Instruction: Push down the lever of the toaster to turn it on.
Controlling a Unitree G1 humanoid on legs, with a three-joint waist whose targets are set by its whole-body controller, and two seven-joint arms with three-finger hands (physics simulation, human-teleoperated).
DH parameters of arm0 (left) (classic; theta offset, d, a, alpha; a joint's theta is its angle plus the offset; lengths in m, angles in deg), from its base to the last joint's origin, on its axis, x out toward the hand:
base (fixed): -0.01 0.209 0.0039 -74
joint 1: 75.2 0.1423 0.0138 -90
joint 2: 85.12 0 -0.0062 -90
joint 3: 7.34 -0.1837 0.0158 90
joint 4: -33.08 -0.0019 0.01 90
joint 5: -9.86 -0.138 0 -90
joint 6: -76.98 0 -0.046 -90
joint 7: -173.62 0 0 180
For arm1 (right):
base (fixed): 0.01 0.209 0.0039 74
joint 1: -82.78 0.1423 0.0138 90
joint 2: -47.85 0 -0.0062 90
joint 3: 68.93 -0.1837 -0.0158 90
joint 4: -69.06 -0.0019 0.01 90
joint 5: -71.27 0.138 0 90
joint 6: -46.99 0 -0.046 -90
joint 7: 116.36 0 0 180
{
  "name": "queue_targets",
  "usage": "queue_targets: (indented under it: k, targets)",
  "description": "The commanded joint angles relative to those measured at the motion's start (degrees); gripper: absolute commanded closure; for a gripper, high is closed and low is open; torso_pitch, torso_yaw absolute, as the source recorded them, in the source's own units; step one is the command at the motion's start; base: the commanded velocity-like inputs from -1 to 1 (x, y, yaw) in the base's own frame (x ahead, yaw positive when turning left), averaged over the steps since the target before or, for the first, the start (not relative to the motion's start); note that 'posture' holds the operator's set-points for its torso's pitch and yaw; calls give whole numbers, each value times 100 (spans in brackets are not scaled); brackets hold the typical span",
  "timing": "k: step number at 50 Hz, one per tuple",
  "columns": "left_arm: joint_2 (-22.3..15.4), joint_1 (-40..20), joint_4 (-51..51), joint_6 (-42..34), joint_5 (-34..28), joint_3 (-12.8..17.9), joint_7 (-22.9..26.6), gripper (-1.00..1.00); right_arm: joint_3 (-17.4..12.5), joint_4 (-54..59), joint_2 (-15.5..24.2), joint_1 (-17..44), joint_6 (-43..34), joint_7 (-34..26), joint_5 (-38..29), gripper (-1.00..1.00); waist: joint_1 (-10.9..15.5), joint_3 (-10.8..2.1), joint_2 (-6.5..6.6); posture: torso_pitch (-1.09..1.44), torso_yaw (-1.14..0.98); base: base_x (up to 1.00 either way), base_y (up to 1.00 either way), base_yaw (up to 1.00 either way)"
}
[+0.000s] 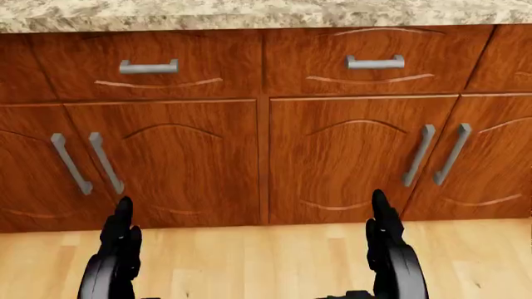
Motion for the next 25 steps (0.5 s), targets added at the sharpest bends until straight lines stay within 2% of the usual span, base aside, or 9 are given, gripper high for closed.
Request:
queue_targets:
  k: [1, 3, 5, 7, 8, 21, 22, 24, 25]
  targets:
    - [105, 104, 1154, -87, 87, -131, -39, -100, 279, -1698, -65, -317, -371, 33, -133, -100, -12, -5, -45, 0, 0, 0, 0, 0]
    - [63, 130, 1262, -138, 76, -105, -58, -100, 333, -1824, -49, -386, -375, 24, -249, -100, 43, -361, -19, 0, 0, 0, 0, 0]
    - [64, 232, 1432, -166, 95, -114, -47, -100, 341, -1862, -56, -413, -250, 4, -273, -100, 32, -120, -41, 0, 0, 0, 0, 0]
    - [58, 242, 1575, -229, 65, -117, -71, -100, 363, -1913, -53, -382, -333, -13, -321, -100, 26, -387, -43, 0, 0, 0, 0, 0]
    - [57, 251, 1664, -292, 71, -115, -70, -100, 378, -1975, -57, -384, -360, -38, -321, -100, 29, -414, -45, 0, 0, 0, 0, 0]
    - [56, 375, 1932, -391, -44, -128, -71, -100, 409, -2342, -36, -599, -440, -3, -615, -100, 45, -482, -16, 0, 0, 0, 0, 0]
    - [52, 379, 1920, -382, -42, -110, -69, -100, 400, -2272, -36, -595, -377, 0, -625, -100, 35, -576, 19, 0, 0, 0, 19, 0]
    - [46, 382, 1981, -430, -42, -93, -72, -100, 396, -2245, -39, -598, -344, -11, -624, -100, 10, -435, -26, 0, 0, 0, 36, 0]
    - [47, 382, 1995, -443, -35, -85, -69, -100, 395, -2226, -41, -598, -328, -14, -623, -100, -6, -385, -189, 0, 0, 0, 67, 0]
